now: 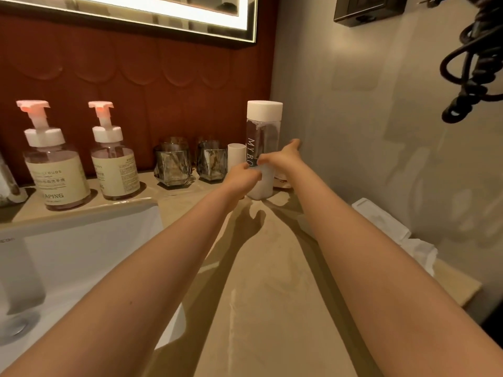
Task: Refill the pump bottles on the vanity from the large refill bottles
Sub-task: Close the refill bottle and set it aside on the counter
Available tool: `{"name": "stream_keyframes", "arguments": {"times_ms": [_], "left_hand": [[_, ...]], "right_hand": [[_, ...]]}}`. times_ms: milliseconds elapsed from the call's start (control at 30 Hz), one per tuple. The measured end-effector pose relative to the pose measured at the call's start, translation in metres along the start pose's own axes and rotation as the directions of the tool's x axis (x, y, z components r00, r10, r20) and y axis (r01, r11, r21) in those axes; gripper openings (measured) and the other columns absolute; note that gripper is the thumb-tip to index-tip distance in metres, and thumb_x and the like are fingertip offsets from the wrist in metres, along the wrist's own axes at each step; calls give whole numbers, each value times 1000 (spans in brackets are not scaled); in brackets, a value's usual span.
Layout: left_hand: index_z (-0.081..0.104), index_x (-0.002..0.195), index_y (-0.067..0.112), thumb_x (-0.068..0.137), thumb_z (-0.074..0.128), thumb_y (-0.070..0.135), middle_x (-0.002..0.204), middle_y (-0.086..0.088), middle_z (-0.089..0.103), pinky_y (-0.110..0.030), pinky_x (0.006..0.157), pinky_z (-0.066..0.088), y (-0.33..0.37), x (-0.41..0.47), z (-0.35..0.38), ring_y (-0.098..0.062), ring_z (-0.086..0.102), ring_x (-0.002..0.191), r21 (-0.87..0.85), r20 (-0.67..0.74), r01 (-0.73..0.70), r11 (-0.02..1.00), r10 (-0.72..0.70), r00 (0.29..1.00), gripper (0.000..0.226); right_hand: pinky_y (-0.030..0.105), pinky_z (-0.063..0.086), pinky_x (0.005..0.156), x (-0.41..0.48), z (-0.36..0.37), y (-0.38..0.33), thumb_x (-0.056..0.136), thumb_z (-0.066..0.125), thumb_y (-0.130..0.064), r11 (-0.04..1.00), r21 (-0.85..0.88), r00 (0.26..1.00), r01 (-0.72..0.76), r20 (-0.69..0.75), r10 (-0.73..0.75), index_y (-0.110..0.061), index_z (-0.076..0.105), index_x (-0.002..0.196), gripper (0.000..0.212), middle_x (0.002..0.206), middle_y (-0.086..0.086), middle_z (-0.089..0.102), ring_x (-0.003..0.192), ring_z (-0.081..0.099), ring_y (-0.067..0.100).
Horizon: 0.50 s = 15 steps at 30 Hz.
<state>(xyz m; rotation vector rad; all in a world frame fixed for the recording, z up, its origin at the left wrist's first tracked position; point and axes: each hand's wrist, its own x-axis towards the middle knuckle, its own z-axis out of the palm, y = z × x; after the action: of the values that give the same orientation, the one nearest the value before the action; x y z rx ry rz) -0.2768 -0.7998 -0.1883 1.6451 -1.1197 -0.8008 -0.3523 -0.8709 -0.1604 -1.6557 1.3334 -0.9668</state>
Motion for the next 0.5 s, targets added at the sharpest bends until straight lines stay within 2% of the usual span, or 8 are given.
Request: {"name": "stream_keyframes", "arguments": {"times_ms": [33,100,167,267,333,400,500], "left_hand": [[36,142,12,94,44,12,137,-8,45,-36,88,41,2,-3,-1,-24,46,120,-14,-17,-6,1000,6,1000,49],[46,134,14,95,44,13,120,-5,53,-31,75,41,7,-12,-3,-19,51,103,-47,-46,-27,999,25,999,39],[52,124,14,96,43,13,111,-3,55,-31,74,40,14,-23,1,-16,53,92,-72,-32,-52,996,50,998,29],[55,110,17,96,43,11,104,-1,56,-25,67,43,25,-41,13,-14,54,88,-65,24,-108,992,109,994,19],[57,111,16,95,46,11,100,0,57,-23,65,42,31,-51,25,-13,53,85,-52,60,-140,989,143,988,21],[58,114,14,94,48,12,94,1,57,-24,66,41,36,-60,37,-12,53,80,-30,96,-162,986,164,982,23],[59,110,14,92,50,11,92,-1,58,-22,62,39,41,-73,56,-11,52,75,1,147,-187,982,185,972,20]], "right_hand": [[36,41,99,-3,-5,1,81,70,-15,1000,12,1000,-18,20,18,-10,11,141,84,141,15,33,126,41,30],[31,43,94,-13,-18,3,83,68,-16,997,-79,999,-1,53,5,-8,22,139,73,137,13,39,123,44,27],[29,43,87,-28,-36,6,87,63,-14,979,-196,998,57,50,-48,-5,38,131,52,130,12,46,118,47,25],[33,46,92,-45,-64,14,89,57,-7,957,-272,995,101,50,-91,-4,53,120,31,123,17,54,114,52,26],[36,47,94,-55,-84,20,90,54,-5,937,-334,994,104,56,-91,-4,58,114,25,120,16,57,112,53,27],[35,46,90,-62,-102,28,90,49,-4,920,-382,996,92,50,-79,-5,61,111,24,119,14,58,106,54,26],[31,46,73,-73,-128,38,91,45,-5,908,-412,997,77,27,-72,-6,60,115,29,115,13,59,102,54,25]]}}
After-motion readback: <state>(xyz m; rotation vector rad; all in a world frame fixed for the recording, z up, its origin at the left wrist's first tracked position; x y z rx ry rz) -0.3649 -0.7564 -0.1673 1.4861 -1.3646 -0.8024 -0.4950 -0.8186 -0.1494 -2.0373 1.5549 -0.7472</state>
